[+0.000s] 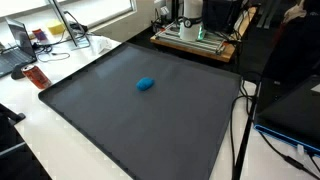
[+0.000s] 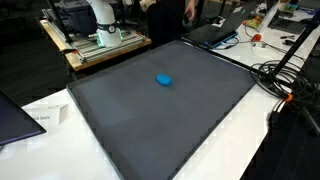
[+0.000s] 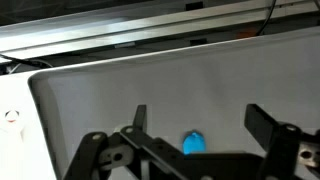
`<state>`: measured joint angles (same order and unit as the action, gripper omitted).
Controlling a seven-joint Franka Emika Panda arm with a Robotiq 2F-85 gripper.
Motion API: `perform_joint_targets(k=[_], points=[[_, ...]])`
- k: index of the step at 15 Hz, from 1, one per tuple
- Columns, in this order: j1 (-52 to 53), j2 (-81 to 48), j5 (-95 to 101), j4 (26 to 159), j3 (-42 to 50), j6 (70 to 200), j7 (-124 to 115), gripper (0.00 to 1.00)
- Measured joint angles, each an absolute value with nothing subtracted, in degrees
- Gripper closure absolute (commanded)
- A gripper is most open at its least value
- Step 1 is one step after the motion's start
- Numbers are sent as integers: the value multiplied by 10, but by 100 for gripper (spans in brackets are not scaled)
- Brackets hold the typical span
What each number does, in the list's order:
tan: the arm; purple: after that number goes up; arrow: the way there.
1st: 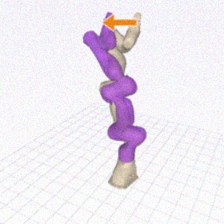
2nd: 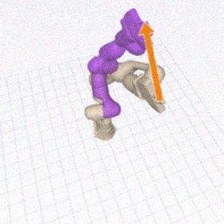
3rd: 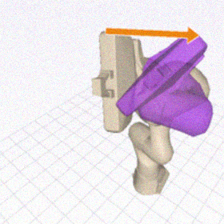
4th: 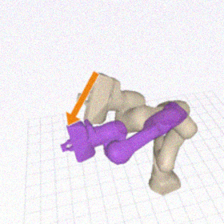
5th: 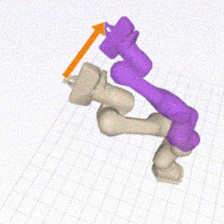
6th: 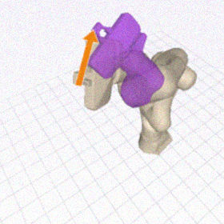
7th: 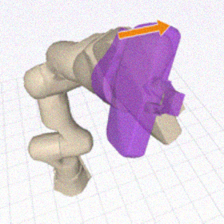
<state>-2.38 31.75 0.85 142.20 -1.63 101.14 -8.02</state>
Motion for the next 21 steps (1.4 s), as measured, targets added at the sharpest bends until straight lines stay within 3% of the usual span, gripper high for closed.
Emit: perform_joint_targets(k=[12, 21], points=[[-22, 317, 7, 1422, -16, 1011, -74, 0], [51, 297, -80, 1422, -10, 1011, 67, 0]])
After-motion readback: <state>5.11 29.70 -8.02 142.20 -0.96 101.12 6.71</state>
